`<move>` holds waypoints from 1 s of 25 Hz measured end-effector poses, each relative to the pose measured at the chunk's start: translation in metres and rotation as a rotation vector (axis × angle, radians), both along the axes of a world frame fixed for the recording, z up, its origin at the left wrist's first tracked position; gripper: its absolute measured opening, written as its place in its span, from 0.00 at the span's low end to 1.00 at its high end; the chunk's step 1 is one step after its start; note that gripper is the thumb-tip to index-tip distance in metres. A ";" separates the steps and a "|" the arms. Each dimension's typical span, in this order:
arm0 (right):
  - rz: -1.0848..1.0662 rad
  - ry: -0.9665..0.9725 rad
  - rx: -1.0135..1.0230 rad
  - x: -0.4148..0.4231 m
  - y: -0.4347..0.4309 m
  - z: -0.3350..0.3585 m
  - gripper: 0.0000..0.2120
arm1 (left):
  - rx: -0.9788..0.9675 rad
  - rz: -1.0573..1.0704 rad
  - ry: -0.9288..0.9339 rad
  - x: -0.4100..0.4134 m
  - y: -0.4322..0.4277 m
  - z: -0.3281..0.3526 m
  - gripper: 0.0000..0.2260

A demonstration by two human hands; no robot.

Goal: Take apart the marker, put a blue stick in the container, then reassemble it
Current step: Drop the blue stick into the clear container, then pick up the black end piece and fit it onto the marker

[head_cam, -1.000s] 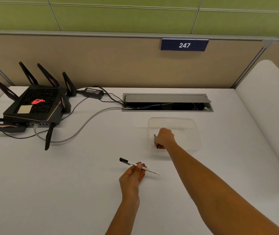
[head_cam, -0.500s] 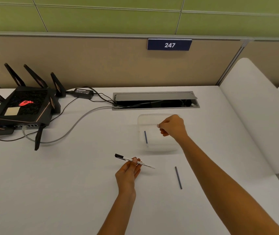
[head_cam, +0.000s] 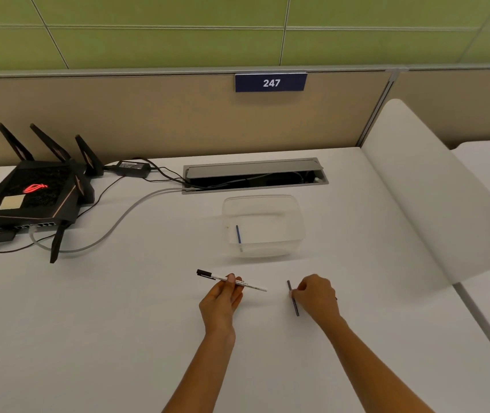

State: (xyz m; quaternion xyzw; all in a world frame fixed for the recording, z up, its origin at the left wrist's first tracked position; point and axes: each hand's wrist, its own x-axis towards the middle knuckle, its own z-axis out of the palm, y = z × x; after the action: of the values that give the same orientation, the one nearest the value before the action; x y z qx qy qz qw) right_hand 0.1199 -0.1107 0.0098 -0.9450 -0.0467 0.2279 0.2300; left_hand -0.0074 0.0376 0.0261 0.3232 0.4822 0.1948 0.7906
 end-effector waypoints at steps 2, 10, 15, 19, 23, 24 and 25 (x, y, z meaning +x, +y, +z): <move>0.032 -0.008 -0.007 -0.009 -0.004 -0.005 0.09 | -0.001 -0.004 0.002 0.000 -0.006 0.002 0.09; 0.145 -0.069 -0.099 -0.028 -0.001 -0.010 0.06 | -0.013 -0.008 0.015 0.001 -0.030 0.007 0.09; 0.082 -0.036 0.130 -0.031 -0.020 0.004 0.03 | -0.038 0.018 0.004 -0.002 -0.029 0.007 0.12; 0.074 -0.062 0.363 -0.040 -0.030 0.028 0.07 | -0.082 0.053 0.006 -0.001 -0.026 0.006 0.12; 0.060 -0.080 0.488 -0.052 -0.035 0.041 0.13 | -0.160 0.082 -0.008 0.002 -0.025 0.007 0.11; 0.058 -0.087 0.499 -0.054 -0.036 0.043 0.13 | -0.173 0.087 -0.009 0.003 -0.025 0.007 0.10; 0.058 -0.096 0.508 -0.055 -0.036 0.045 0.12 | -0.181 0.089 -0.007 0.004 -0.024 0.008 0.09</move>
State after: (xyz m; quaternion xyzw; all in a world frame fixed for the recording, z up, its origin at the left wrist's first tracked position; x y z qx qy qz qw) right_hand 0.0644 -0.1466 0.0548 -0.8650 -0.1405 0.1702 0.4507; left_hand -0.0038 0.0133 0.0340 0.2280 0.5089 0.1865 0.8089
